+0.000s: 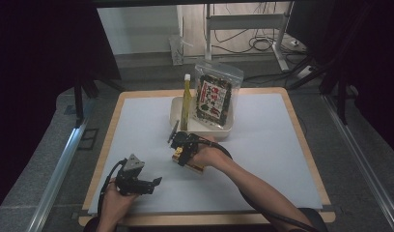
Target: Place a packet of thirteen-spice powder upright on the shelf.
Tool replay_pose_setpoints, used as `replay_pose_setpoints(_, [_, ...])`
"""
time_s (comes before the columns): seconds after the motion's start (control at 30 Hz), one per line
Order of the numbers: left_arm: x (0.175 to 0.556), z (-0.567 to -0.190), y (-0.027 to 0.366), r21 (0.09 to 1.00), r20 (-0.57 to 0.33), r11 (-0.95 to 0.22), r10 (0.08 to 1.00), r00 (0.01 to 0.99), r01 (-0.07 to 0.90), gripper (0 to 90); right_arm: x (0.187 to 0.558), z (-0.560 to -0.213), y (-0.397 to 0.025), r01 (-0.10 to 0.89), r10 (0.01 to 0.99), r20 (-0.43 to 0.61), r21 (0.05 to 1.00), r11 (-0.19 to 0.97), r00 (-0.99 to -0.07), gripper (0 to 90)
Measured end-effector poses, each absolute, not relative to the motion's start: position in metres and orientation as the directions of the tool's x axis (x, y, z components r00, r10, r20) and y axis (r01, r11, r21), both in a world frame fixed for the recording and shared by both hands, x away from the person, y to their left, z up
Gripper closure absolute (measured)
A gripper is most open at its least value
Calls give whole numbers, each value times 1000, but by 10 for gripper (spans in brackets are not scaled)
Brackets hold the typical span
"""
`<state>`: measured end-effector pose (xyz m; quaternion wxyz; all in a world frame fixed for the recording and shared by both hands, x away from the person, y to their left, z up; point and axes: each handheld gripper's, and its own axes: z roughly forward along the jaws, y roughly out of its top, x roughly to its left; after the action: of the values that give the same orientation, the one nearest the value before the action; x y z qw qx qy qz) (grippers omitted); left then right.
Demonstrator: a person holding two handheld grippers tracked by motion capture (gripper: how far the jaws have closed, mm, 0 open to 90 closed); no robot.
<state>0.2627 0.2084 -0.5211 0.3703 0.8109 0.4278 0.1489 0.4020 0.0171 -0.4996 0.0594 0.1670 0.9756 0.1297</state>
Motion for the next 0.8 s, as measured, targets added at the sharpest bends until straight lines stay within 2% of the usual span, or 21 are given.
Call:
replay_pose_setpoints(0.13, [263, -520, 207, 726, -97, -344, 807, 583, 596, 94, 399, -489, 9, 322, 362, -52, 353, 879, -931, 321])
replay_pose_setpoints(0.33, [265, -518, 204, 740, -148, -291, 809, 569, 606, 94, 393, -470, -10, 306, 385, -47, 522, 796, -922, 322])
replay_pose_setpoints(0.47, [266, -517, 203, 738, -198, -255, 804, 561, 625, 127, 389, -462, -24, 299, 410, -41, 619, 726, -911, 323])
replay_pose_setpoints(0.8, [276, -510, 177, 772, -251, -197, 778, 576, 604, 201, 382, -455, -48, 307, 470, 15, 776, 551, -883, 324])
